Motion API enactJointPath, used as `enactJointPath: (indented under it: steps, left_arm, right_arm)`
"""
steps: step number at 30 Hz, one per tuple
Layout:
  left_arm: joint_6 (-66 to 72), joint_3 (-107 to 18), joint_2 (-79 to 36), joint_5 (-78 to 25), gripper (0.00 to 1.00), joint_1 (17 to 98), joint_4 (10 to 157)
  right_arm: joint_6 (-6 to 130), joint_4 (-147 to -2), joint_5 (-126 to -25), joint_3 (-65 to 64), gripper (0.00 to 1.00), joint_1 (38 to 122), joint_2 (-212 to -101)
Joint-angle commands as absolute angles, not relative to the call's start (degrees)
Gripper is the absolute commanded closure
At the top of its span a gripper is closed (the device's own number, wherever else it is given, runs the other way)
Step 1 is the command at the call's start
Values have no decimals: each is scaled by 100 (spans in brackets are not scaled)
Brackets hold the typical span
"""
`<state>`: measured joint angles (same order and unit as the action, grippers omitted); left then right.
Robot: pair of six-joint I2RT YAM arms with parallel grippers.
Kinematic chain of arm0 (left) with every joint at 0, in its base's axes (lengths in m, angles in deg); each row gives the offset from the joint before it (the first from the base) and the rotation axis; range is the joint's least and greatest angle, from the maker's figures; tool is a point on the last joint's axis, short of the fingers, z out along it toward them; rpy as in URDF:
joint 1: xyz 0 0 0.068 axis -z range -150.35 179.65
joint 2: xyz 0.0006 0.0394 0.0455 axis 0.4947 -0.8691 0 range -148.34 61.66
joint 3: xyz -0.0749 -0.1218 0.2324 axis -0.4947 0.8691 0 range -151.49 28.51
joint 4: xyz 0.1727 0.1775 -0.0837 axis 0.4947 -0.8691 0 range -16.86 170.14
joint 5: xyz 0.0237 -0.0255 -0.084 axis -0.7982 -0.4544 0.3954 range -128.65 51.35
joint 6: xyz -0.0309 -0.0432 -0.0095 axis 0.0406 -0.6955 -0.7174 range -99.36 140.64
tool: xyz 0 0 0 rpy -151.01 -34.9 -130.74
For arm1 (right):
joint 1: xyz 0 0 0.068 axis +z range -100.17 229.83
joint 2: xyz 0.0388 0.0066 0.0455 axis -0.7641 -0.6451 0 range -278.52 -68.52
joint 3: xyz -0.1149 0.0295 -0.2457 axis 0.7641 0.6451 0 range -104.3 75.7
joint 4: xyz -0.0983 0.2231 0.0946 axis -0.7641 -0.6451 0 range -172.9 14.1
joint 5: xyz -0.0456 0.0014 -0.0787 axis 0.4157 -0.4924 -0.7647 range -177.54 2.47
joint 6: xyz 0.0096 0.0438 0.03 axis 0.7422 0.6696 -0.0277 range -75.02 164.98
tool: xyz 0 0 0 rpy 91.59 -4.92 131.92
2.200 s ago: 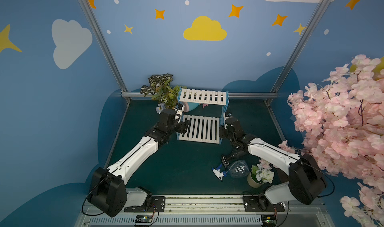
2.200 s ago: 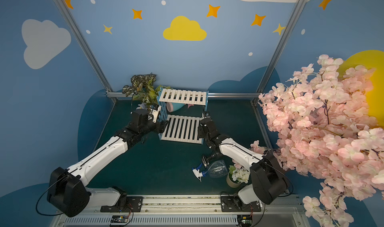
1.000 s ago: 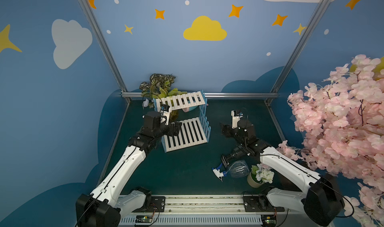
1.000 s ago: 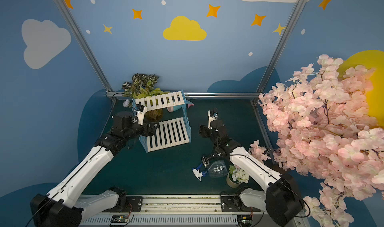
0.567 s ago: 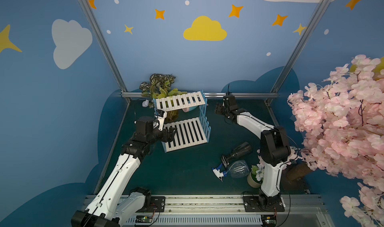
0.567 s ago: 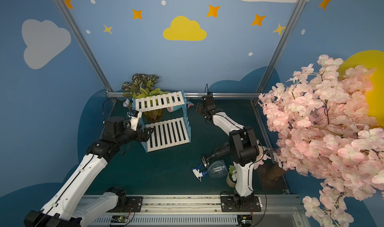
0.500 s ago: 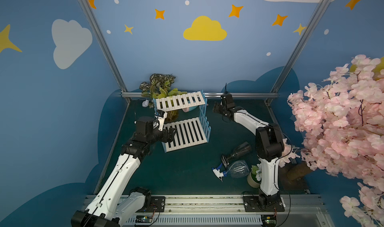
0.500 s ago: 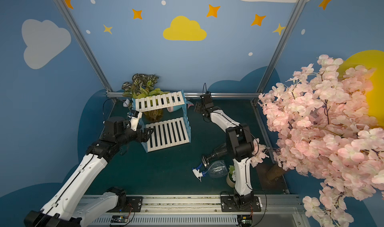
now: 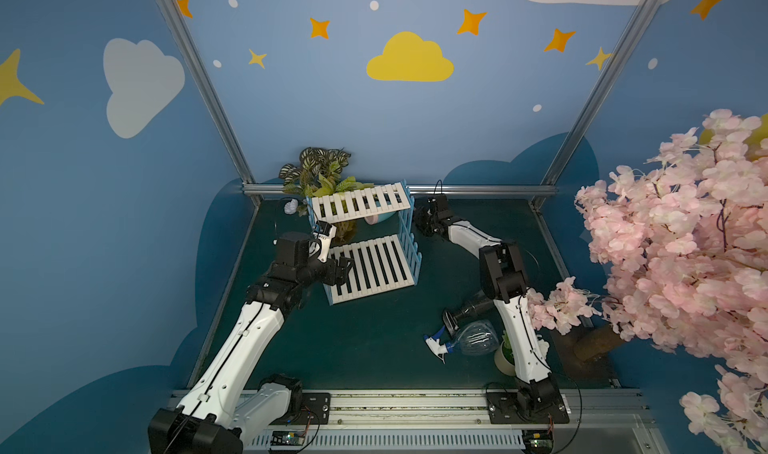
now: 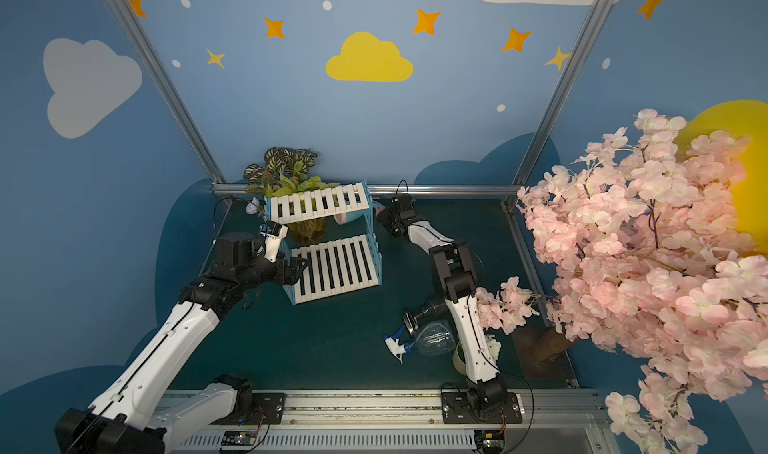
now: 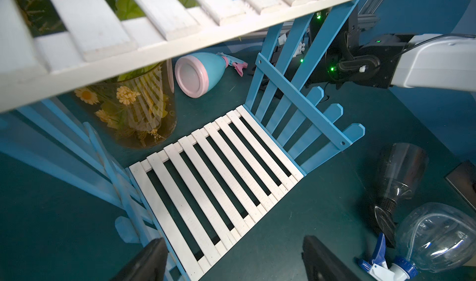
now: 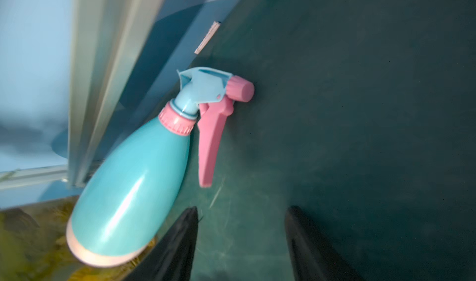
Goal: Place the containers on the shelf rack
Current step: 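Pick up a container from the center of the board.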
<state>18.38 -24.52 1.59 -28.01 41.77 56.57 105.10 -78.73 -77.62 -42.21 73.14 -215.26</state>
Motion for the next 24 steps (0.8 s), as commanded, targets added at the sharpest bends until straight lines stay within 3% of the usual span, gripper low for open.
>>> enactJointPath:
  steps: [1, 8, 24]
  left_arm:
    - [1917, -2470, 103, -2835, 14, 4155, 5612]
    - [1881, -2488, 28, -2861, 14, 4163, 5628]
    - [1980, -2463, -2, -3002, 14, 4150, 5655]
  right_arm:
    - [11671, -6940, -7428, -4442, 43, 7259, -21815]
    - [12585, -6820, -7235, -5383, 49, 7256, -22621]
    - [13011, -6821, -7422, -5714, 64, 7323, -22978]
